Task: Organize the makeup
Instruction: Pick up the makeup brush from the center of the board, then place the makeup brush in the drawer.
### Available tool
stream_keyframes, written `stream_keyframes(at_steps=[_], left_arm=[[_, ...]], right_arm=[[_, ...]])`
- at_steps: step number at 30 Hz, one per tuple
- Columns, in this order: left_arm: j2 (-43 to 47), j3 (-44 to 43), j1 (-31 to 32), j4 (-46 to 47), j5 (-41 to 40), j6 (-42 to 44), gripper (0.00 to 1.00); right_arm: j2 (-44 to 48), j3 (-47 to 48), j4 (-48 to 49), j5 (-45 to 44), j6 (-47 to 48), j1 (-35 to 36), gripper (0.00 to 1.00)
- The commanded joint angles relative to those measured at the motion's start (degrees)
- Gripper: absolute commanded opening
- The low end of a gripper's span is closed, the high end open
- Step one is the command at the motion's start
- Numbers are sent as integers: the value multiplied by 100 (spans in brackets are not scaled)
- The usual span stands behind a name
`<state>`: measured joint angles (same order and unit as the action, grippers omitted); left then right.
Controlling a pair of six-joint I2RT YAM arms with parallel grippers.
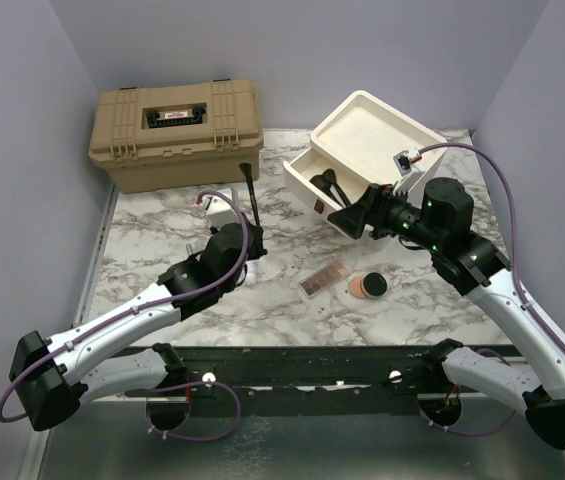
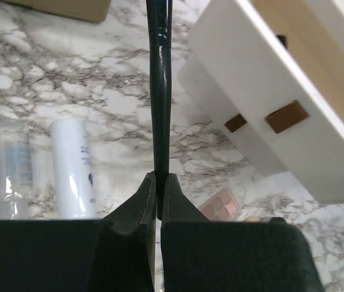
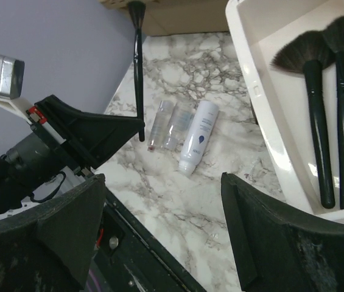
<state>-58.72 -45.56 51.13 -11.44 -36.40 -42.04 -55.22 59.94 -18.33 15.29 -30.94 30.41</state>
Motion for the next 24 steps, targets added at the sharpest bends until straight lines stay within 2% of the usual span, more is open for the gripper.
stream_keyframes(at_steps=[1, 7, 14, 18, 24], left_arm=[[115, -105, 19, 616, 874, 705, 0], [304, -151, 25, 1455, 1670, 943, 0], [235, -328, 26, 1808, 2442, 1024, 0], [-16, -567, 24, 2010, 3330, 1101, 0], [-479, -844, 22, 2462, 4432, 731, 0]], right_arm=[[-164, 118, 256, 753, 43, 35, 82], [-226, 73, 397, 951, -60, 30, 80], [-62, -79, 625, 905, -175, 30, 80], [207, -414, 1220, 956, -369, 34, 77], [460, -725, 2055, 966, -665, 34, 78]])
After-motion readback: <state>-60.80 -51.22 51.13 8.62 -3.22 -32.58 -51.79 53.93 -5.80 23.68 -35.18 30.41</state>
